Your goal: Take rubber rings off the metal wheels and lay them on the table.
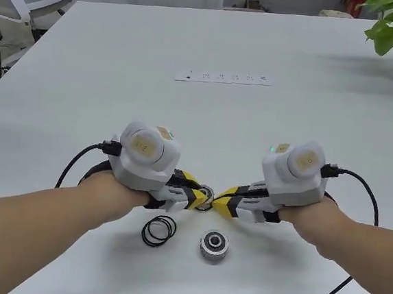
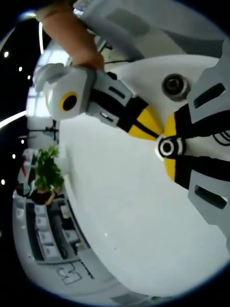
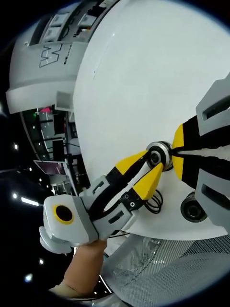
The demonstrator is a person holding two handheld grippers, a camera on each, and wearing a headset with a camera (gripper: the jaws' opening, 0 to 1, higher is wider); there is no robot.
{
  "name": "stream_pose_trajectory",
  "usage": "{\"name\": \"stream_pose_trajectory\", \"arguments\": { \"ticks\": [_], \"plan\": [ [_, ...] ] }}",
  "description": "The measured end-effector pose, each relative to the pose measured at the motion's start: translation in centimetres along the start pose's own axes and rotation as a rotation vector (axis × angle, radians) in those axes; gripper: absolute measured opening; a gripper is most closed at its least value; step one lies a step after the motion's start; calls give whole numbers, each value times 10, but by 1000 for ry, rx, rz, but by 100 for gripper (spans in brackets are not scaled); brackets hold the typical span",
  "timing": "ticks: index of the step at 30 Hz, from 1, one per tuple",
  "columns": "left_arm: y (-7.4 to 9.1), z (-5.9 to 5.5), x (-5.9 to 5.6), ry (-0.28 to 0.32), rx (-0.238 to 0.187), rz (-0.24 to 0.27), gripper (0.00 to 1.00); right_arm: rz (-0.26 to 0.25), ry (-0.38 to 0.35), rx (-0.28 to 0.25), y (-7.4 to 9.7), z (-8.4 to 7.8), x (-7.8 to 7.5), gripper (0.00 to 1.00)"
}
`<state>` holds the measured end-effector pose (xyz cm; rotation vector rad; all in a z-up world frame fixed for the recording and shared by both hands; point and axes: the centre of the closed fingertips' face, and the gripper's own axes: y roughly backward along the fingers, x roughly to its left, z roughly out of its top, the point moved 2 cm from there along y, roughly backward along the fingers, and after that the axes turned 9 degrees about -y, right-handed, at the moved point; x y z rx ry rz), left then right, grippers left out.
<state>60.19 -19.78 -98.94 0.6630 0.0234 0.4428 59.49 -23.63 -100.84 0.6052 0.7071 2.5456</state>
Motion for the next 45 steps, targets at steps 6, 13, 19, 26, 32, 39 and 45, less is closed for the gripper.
{"name": "stream_pose_trajectory", "arguments": {
  "ticks": [6,13,19,26,32,39,45],
  "plan": [
    [0,0,0,-24,7,9,13,2,-129,-22,2,0,-3,0],
    [0,0,-3,-27,7,18,12,-6,-163,-32,5,0,-5,0],
    [1,-1,-5,-37,14,22,12,-11,-192,-43,7,0,-5,0],
    [1,0,-7,-37,15,33,12,-5,-251,-95,11,7,-6,0],
    [1,0,-7,-40,17,41,12,7,-277,-109,13,10,1,0],
    [2,0,-8,-39,22,47,12,16,-271,-107,14,12,8,0],
    [2,1,-9,-42,28,49,12,25,-258,-97,13,14,10,0]
  ]
}}
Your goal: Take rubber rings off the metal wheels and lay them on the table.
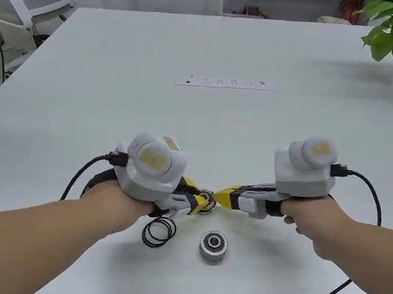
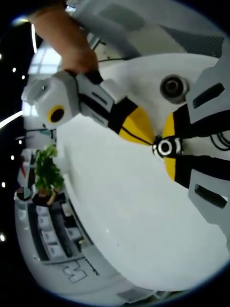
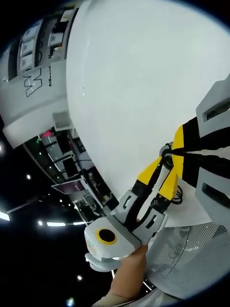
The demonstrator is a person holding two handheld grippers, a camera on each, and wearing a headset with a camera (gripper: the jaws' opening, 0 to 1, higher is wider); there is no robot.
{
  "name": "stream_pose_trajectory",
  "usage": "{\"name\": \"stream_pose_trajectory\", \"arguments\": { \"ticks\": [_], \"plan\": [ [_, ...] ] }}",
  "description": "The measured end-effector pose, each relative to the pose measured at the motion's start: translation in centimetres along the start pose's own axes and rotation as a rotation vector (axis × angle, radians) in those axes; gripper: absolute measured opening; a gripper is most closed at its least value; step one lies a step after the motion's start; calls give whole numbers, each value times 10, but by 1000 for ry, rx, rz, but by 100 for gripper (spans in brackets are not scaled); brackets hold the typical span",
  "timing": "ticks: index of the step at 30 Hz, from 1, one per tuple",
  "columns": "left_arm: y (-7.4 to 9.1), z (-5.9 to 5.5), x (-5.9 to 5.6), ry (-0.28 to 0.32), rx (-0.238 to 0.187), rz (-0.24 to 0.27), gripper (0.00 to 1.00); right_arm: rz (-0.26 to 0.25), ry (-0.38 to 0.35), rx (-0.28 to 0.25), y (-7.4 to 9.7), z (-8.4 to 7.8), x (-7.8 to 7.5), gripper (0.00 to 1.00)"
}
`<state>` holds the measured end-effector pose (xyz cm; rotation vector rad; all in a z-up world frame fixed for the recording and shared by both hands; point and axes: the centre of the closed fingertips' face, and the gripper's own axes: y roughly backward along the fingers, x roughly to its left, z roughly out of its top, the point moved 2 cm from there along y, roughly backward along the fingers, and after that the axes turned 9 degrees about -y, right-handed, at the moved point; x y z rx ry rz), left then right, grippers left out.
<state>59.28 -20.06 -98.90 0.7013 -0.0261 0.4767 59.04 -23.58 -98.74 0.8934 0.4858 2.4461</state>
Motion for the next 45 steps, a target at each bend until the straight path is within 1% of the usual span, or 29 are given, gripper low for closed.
{"name": "stream_pose_trajectory", "arguments": {
  "ticks": [7,9,10,12,15,18,20,23,26,28,32,37,40,45],
  "plan": [
    [0,-1,-1,-1,0,-1,12,29,0,2,-3,1,6,0],
    [0,0,-1,-7,1,2,12,72,5,5,-4,1,13,0],
    [0,0,-1,-6,0,3,12,62,19,-5,-5,4,11,0],
    [0,0,-1,-4,-1,2,12,63,27,5,-5,4,10,0],
    [0,0,-2,6,-5,0,12,36,46,7,-3,2,3,0],
    [0,-1,-1,9,-13,-6,13,24,50,6,-2,2,1,0],
    [0,0,-2,10,-18,-11,13,23,40,0,-1,3,0,0],
    [0,0,-3,-14,-11,-11,14,24,39,-2,0,3,1,0],
    [1,1,-3,-19,-11,-19,15,27,42,-3,1,3,5,0],
    [2,1,-5,-18,-15,-33,18,31,40,-5,2,4,7,0],
    [7,2,-6,-27,-20,-43,19,33,32,-7,3,4,10,0],
    [16,7,-2,-11,-51,-44,22,34,26,-15,5,5,14,0],
    [23,10,-1,-2,-68,-45,24,36,20,-21,6,7,13,0],
    [35,11,-2,-8,-81,-50,26,41,16,-26,8,9,15,0]
  ]
}}
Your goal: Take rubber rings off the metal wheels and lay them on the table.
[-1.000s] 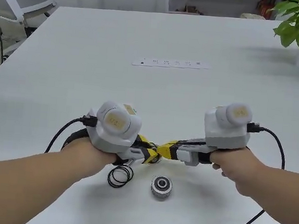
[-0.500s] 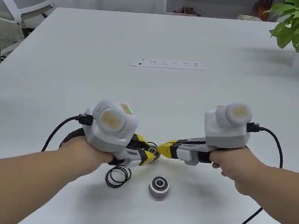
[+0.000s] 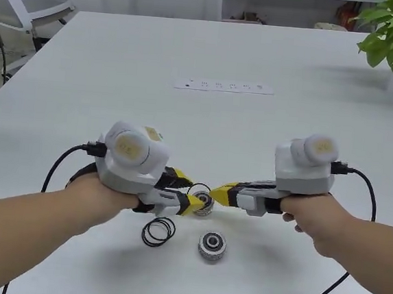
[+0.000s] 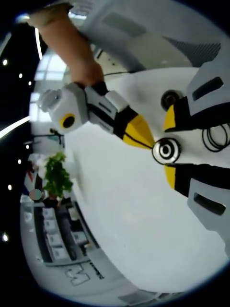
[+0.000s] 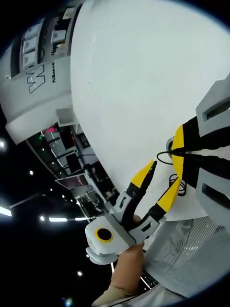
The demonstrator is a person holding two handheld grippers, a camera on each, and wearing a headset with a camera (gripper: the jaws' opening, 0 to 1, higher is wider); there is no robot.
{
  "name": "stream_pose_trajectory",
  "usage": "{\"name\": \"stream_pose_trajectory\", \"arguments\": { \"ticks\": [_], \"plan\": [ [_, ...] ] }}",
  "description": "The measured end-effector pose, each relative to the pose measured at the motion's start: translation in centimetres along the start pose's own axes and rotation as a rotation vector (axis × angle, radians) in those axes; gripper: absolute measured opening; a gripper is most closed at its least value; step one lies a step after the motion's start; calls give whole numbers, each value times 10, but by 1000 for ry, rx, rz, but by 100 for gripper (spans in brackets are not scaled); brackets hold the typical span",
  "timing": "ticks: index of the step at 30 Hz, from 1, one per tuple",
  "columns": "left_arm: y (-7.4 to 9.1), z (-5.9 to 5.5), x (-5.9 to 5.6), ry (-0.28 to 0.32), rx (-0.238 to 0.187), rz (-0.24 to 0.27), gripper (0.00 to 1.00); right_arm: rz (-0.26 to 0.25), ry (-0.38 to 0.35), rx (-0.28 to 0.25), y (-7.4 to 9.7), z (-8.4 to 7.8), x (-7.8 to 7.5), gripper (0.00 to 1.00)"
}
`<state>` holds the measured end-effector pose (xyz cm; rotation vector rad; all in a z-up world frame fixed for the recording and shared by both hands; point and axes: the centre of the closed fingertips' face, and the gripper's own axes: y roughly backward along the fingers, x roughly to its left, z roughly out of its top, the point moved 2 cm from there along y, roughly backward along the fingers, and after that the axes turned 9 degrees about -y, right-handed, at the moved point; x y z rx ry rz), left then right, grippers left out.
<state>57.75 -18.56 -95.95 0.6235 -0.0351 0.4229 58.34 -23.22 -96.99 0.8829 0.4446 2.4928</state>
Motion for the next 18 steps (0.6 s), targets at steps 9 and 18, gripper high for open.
{"name": "stream_pose_trajectory", "arguments": {
  "ticks": [9,18],
  "plan": [
    [21,9,3,33,-52,11,37,22,-14,-19,0,6,6,0],
    [50,13,1,40,-103,28,46,58,-20,-23,-1,13,17,0]
  ]
}}
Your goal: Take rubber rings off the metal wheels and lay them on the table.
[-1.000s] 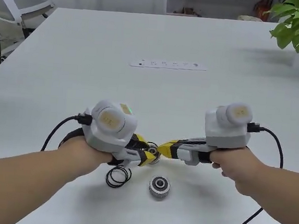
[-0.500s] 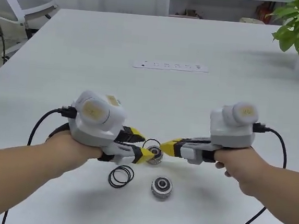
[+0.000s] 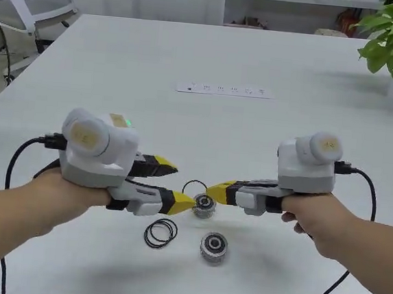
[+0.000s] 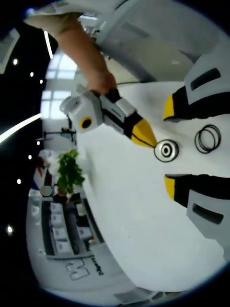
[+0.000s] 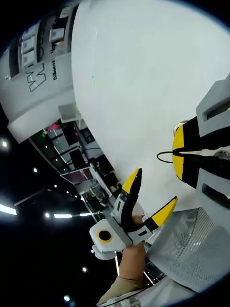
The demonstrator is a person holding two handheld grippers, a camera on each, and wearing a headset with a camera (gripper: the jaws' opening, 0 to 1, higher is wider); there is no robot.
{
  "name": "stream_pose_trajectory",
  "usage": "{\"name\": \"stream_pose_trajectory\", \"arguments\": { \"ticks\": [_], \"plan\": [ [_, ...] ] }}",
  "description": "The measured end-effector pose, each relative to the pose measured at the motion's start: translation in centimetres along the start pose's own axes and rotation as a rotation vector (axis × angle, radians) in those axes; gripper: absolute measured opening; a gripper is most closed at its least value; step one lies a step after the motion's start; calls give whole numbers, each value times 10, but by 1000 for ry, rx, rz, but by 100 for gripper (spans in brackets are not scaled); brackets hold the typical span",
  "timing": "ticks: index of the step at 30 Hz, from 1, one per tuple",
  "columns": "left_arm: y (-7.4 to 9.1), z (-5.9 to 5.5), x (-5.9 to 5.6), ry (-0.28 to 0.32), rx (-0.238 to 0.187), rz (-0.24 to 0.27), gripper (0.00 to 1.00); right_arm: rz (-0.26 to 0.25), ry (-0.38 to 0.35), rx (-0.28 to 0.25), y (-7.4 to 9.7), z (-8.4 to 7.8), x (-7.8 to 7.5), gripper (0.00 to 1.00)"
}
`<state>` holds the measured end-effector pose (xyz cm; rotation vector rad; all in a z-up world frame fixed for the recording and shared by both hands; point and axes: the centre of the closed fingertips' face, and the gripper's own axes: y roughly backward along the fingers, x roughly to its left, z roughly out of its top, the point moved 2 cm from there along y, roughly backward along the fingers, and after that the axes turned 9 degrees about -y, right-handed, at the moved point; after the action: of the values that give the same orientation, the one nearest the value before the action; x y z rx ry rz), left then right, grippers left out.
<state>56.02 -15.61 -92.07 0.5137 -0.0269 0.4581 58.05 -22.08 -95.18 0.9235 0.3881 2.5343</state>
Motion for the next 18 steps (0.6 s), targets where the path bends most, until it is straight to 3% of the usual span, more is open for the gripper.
{"name": "stream_pose_trajectory", "arguments": {
  "ticks": [5,10,18],
  "plan": [
    [22,7,1,25,-45,13,51,21,2,2,-2,2,8,0],
    [40,11,0,22,-64,28,54,39,2,10,-6,3,15,0],
    [62,0,-5,-3,-45,45,60,76,16,55,-18,-4,30,0]
  ]
}}
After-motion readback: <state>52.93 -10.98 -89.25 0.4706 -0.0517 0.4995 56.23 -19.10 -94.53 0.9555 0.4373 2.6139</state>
